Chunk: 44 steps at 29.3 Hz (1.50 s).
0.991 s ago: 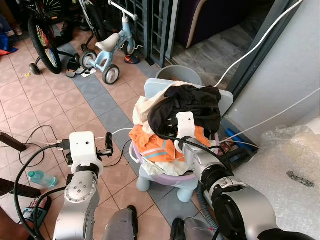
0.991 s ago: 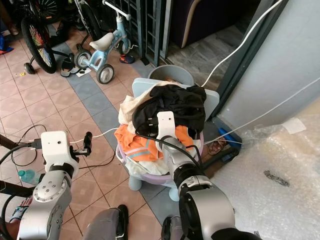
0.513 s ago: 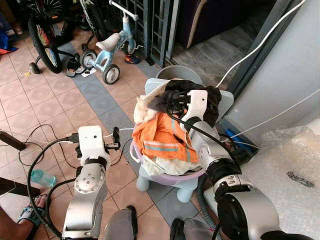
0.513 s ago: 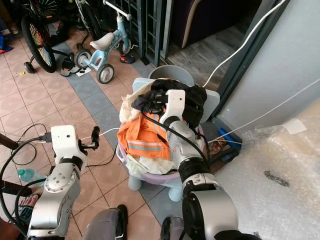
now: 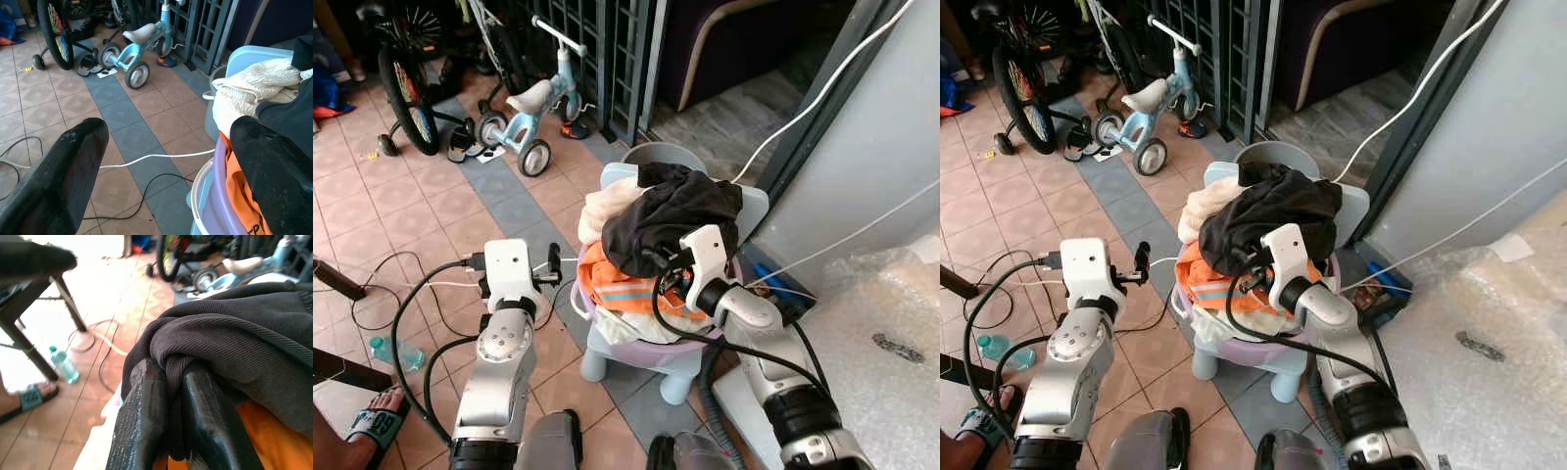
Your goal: Clothes washing
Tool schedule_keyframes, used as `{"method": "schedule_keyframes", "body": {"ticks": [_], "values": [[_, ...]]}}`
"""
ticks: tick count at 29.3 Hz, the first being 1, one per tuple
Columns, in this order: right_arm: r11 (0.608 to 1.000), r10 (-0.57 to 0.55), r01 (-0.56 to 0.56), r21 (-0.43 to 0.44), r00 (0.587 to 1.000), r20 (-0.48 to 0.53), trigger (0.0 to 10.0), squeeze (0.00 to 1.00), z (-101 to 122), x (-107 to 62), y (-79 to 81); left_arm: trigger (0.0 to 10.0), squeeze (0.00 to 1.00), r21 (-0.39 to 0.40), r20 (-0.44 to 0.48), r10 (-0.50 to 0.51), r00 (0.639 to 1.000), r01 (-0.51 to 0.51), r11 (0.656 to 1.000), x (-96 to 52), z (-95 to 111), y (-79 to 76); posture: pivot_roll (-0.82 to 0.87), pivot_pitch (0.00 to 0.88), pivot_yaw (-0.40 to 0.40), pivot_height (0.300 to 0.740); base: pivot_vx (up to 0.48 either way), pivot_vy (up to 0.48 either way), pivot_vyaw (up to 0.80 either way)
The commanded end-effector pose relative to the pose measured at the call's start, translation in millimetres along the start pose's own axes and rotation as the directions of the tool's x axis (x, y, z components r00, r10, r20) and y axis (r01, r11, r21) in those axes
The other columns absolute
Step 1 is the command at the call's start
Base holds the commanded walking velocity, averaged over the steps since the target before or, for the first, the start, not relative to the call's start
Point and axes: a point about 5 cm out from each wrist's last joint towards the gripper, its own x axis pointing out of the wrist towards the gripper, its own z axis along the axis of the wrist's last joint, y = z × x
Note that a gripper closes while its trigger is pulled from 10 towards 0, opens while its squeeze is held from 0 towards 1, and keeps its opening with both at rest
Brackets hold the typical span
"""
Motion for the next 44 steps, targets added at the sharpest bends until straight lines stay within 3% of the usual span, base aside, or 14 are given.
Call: {"method": "schedule_keyframes", "body": {"ticks": [1, 5, 6, 7, 8, 16, 20, 25, 27, 31, 33, 37, 42, 44], "values": [[0.997, 0.022, -0.025, -0.071, 0.999, -0.030, 0.0, 0.00, -1, 0.0, 1.4, 10.0, 0.00, 0.006, -0.015, -0.001, 1.000, 0.001, 1.000, -1.8, -5, -1.8, 0.09, 0.046, -0.053, 0.740, 0.000, 0.000, 0.00], [0.995, -0.013, 0.002, -0.095, 0.993, -0.116, 0.0, 0.00, -9, 2.5, -3.6, 10.0, 0.00, 0.010, -0.020, -0.009, 1.000, 0.009, 1.000, -2.2, -6, -3.9, 0.09, 0.051, -0.050, 0.740, 0.000, 0.000, 0.00], [0.996, -0.015, 0.001, -0.095, 0.989, -0.148, 1.2, 0.00, -11, 3.3, -4.4, 10.0, 0.00, 0.010, -0.019, -0.010, 1.000, 0.010, 1.000, -1.9, -6, -4.1, 0.09, 0.052, -0.049, 0.740, 0.000, 0.000, 0.00], [0.994, -0.027, 0.009, -0.107, 0.986, -0.166, 4.0, 0.23, -13, 4.2, -5.8, 10.0, 0.00, 0.010, -0.019, -0.010, 1.000, 0.011, 1.000, -1.6, -5, -4.4, 0.09, 0.053, -0.049, 0.740, 0.000, 0.000, 0.00], [0.990, -0.085, 0.064, -0.124, 0.982, -0.169, 10.0, 1.00, -11, 6.8, -11.9, 10.0, 0.00, 0.011, -0.018, -0.012, 1.000, 0.012, 1.000, -0.9, -5, -4.8, 0.09, 0.055, -0.047, 0.740, 0.000, 0.000, 0.00], [0.941, -0.298, 0.278, -0.192, 0.951, -0.081, 10.0, 1.00, 8, 5.4, -38.2, 10.0, 0.00, 0.017, -0.020, -0.013, 1.000, 0.013, 1.000, -0.4, -4, -2.2, 0.09, 0.069, -0.040, 0.740, 0.000, 0.000, 0.00], [0.909, -0.413, 0.410, -0.080, 0.910, -0.024, 10.0, 1.00, 10, 1.3, -52.2, 10.0, 0.00, -0.010, -0.028, -0.060, 0.998, 0.059, 0.998, -5.9, -3, -3.4, 0.10, 0.080, -0.036, 0.740, 0.000, 0.000, 0.00], [0.933, -0.360, 0.361, 0.008, 0.929, 0.079, 10.0, 1.00, 21, 1.5, -45.8, 10.0, 0.00, -0.011, -0.027, -0.073, 0.997, 0.073, 0.997, -9.8, -2, -2.8, 0.10, 0.086, -0.035, 0.740, 0.000, 0.000, 0.00], [0.963, -0.263, 0.255, 0.082, 0.959, 0.103, 10.0, 1.00, 23, 4.0, -35.0, 10.0, 0.00, 0.005, -0.025, -0.082, 0.996, 0.082, 0.997, -10.7, -2, -2.3, 0.10, 0.088, -0.034, 0.740, 0.000, 0.000, 0.00], [0.992, -0.110, 0.104, 0.068, 0.989, 0.100, 10.0, 1.00, 21, 4.7, -16.3, 10.0, 0.00, 0.009, -0.030, -0.089, 0.996, 0.089, 0.996, -11.1, -3, -1.4, 0.10, 0.088, -0.033, 0.740, 0.000, 0.000, 0.00], [0.990, -0.139, 0.138, 0.025, 0.986, 0.091, 10.0, 1.00, 21, 3.7, -18.0, 10.0, 0.00, 0.017, -0.026, -0.090, 0.996, 0.090, 0.996, -10.8, -2, -0.5, 0.10, 0.089, -0.030, 0.740, 0.000, 0.000, 0.00], [0.942, -0.336, 0.330, 0.061, 0.930, 0.150, 10.0, 1.00, 31, -0.3, -38.7, 10.0, 0.00, 0.117, 0.053, -0.090, 0.995, 0.084, 0.990, -14.3, 10, -1.6, 0.11, 0.101, -0.021, 0.740, 0.000, 0.000, 0.00], [0.828, -0.558, 0.529, 0.184, 0.810, 0.182, 10.0, 1.00, 39, -4.3, -55.2, 10.0, 0.00, 0.063, -0.010, -0.070, 0.997, 0.071, 0.996, -17.7, 1, 4.9, 0.12, 0.100, -0.020, 0.740, 0.000, 0.060, 0.00], [0.815, -0.576, 0.543, 0.205, 0.797, 0.182, 10.0, 1.00, 42, -1.5, -54.4, 10.0, 0.00, 0.070, -0.001, -0.073, 0.997, 0.073, 0.995, -15.8, 2, 4.9, 0.12, 0.096, -0.021, 0.740, 0.000, 0.476, 0.00]]}}
